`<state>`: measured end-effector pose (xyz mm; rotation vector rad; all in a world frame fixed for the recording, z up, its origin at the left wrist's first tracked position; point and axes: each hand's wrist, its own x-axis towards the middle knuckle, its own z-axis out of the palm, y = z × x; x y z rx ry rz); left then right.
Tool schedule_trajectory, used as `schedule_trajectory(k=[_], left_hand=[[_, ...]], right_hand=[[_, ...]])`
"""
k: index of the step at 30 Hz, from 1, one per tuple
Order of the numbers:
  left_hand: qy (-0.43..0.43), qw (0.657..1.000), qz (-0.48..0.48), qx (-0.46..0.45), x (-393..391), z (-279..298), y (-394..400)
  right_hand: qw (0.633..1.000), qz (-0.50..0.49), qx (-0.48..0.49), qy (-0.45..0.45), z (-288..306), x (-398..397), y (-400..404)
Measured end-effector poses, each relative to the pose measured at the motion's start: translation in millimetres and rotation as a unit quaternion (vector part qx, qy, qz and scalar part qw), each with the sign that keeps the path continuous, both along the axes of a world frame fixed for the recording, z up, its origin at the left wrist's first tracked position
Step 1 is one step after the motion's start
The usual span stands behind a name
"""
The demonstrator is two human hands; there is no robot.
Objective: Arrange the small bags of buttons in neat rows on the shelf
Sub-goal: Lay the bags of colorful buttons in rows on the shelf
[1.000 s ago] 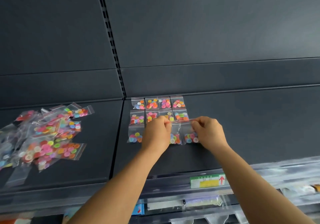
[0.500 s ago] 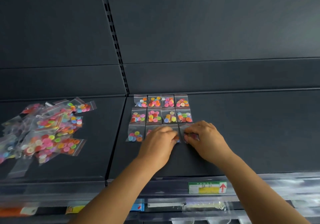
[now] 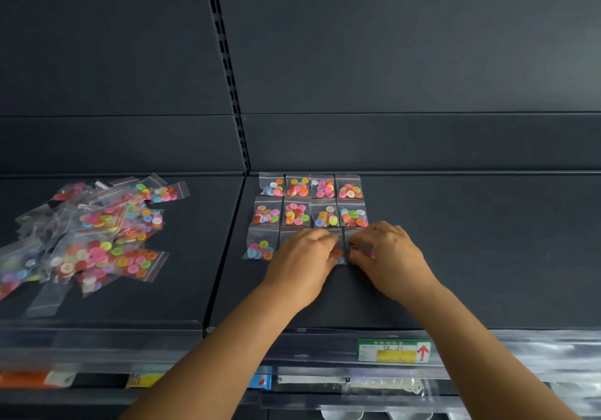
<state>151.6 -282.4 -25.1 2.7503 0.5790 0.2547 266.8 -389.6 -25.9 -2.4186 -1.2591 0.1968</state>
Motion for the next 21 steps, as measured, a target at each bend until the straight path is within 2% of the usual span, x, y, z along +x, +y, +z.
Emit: schedule_trajectory(k=[10, 21], left_hand=[[-0.01, 0.993, 0.071, 0.091, -71, 22, 36], [0.025, 0.986, 0.136, 0.097, -190, 21, 115]], right_hand=[[0.993, 0.085, 0.056, -0.066, 28, -63, 48], [0.985, 0.166, 0.04, -0.034, 23, -170, 139]])
